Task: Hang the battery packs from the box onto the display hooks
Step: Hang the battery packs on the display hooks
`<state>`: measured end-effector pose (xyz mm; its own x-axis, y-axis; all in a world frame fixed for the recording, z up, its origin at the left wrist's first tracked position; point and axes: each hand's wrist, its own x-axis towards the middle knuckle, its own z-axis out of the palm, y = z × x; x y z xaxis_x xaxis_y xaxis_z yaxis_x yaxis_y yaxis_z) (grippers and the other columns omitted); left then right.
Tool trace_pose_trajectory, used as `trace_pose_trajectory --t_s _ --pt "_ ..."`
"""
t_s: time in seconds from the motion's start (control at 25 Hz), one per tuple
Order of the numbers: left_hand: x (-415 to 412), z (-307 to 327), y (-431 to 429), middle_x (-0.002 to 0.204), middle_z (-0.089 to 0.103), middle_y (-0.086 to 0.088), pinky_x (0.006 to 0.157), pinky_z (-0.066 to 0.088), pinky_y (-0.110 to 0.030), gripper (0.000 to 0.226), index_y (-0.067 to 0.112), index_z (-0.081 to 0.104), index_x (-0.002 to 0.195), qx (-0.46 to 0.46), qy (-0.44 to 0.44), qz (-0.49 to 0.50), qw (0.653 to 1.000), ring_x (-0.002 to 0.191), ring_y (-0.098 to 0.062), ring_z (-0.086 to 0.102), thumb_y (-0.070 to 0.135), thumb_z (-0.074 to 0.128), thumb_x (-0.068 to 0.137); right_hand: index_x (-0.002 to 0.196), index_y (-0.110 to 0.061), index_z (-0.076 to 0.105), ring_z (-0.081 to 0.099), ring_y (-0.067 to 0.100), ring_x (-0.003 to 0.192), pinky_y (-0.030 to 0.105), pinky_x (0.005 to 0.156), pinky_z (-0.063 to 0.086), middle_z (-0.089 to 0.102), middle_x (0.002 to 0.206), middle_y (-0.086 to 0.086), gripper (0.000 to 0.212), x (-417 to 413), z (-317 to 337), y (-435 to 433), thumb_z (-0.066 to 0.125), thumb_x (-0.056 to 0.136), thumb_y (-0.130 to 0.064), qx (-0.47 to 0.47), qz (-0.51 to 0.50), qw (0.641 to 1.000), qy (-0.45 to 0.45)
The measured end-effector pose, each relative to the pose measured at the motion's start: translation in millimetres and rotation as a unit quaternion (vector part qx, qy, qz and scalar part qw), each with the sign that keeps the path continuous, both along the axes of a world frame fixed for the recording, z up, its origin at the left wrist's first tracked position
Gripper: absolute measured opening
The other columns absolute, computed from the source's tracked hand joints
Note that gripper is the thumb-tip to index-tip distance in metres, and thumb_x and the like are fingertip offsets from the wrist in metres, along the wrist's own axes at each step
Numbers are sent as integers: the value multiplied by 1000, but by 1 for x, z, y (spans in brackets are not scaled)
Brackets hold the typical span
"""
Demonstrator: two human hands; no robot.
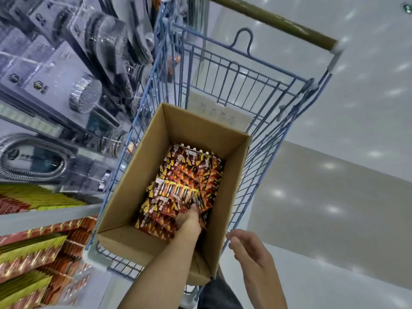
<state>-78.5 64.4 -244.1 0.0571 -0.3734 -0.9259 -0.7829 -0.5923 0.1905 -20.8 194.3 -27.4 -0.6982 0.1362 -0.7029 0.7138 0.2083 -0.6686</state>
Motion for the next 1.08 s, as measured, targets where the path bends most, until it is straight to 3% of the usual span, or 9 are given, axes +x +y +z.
trace_pose_trajectory --t_s 0.24,0.36,0.44,0.52,0.64,0.72,0.84,0.96,1.08 --pt "29 63 -51 130 64 -12 106 51 -55 53 13 53 140 -70 93 -51 992 123 -37 62 14 76 92 106 -33 72 65 -6 100 14 83 47 73 102 -21 12 -32 7 -10 61 101 -31 -38 81 996 30" --pt "53 131 -86 112 73 -4 88 60 -47 34 26 60 118 -72 185 -50 979 100 -26 72 6 73 93 113 -33 68 63 -6 101 9 80 44 69 106 -21 13 -58 -8 -22 60 102 -32 -2 159 987 34" --pt "72 172 -109 103 77 -6 86 60 -48 32 23 64 113 -77 229 -49 969 95 -26 75 -1 71 92 123 -26 63 62 3 107 17 85 46 67 114 -14 22 -75 -35 -36 61 101 -31 42 223 974 8" --pt "90 208 -127 102 79 -8 93 57 -53 27 18 70 113 -93 257 -45 961 97 -30 75 1 72 91 131 -19 57 61 14 113 25 91 48 64 122 -5 32 -90 -72 -57 62 99 -25 72 310 948 -30" --pt "113 231 -144 102 80 -6 85 57 -46 25 19 73 115 -80 269 21 959 97 -28 74 9 71 93 135 -12 55 58 25 123 32 102 48 62 130 6 38 -103 -126 -93 59 98 -13 92 439 892 -53" --pt "126 237 -150 109 79 -7 87 57 -47 29 21 72 122 -71 266 61 959 102 -30 74 13 68 94 136 -10 56 58 27 125 33 105 48 63 132 9 38 -105 -157 -114 60 98 -10 122 493 860 -49" --pt "140 240 -152 116 78 -7 94 56 -53 32 22 68 128 -76 271 99 955 108 -31 74 16 65 97 147 -11 47 53 27 134 34 110 46 55 144 11 54 -105 -189 -132 67 97 -14 167 553 813 -67" --pt "149 241 -147 109 79 -5 87 58 -50 28 23 69 123 -80 252 108 958 96 -27 78 15 66 96 159 -13 27 35 28 149 38 123 32 37 160 11 78 -100 -208 -140 71 95 -19 183 584 786 -89" --pt "152 240 -140 104 80 -7 85 58 -50 25 21 71 119 -73 238 107 963 87 -27 79 12 66 96 162 -13 17 34 29 150 40 123 30 36 162 12 90 -89 -218 -146 74 93 -23 187 604 771 -80"
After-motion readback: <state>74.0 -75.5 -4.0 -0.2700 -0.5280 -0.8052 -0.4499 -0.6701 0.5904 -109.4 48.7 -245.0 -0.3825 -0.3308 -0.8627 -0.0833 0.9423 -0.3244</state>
